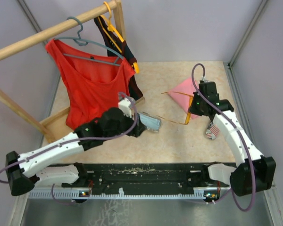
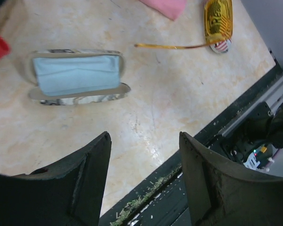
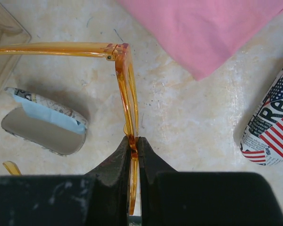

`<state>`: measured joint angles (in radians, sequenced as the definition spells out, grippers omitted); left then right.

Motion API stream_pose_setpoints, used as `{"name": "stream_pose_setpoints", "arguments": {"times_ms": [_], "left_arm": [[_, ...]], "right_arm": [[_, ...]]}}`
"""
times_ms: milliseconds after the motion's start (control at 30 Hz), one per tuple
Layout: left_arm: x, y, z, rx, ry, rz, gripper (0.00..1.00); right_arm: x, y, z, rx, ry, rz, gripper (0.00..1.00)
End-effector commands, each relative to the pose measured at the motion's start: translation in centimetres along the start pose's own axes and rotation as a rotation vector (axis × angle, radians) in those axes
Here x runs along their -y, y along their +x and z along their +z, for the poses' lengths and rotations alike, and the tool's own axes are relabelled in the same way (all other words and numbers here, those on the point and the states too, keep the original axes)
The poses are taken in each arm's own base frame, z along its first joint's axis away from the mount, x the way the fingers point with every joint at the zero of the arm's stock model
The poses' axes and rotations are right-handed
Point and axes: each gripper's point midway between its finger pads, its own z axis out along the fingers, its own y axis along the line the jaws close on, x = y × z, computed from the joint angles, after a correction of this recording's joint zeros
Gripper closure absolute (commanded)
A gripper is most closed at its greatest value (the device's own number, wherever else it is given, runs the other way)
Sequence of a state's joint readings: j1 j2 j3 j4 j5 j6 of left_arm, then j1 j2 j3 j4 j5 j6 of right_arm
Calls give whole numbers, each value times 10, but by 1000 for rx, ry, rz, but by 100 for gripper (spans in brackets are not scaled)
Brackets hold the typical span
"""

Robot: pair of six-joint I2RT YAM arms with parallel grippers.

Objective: Organize the sunglasses
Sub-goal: Fold the sunglasses.

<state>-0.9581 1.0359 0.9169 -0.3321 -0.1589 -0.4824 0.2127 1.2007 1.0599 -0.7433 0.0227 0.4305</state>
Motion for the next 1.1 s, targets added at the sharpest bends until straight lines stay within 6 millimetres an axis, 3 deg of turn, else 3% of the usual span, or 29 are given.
{"name": "stream_pose_setpoints", "arguments": {"times_ms": [0,233,467,800,1067], "left_arm": [[30,6,24,8,-5,9,34],[71,16,66,-17,26,64,42],[92,9,96,1,24,115,63],[92,-9,119,69,-33,174,95],[95,-19,129,89,-38,196,100]], "right_arm": [[-10,-30,-25,163,-55,53,100],[-7,-25,-41,193,-65,87,100],[-13,-17,-49,172,-111,94,100],[-21,-10,-58,148,-164,74,100],[-30,0,-57,114,-191,21,100]]}}
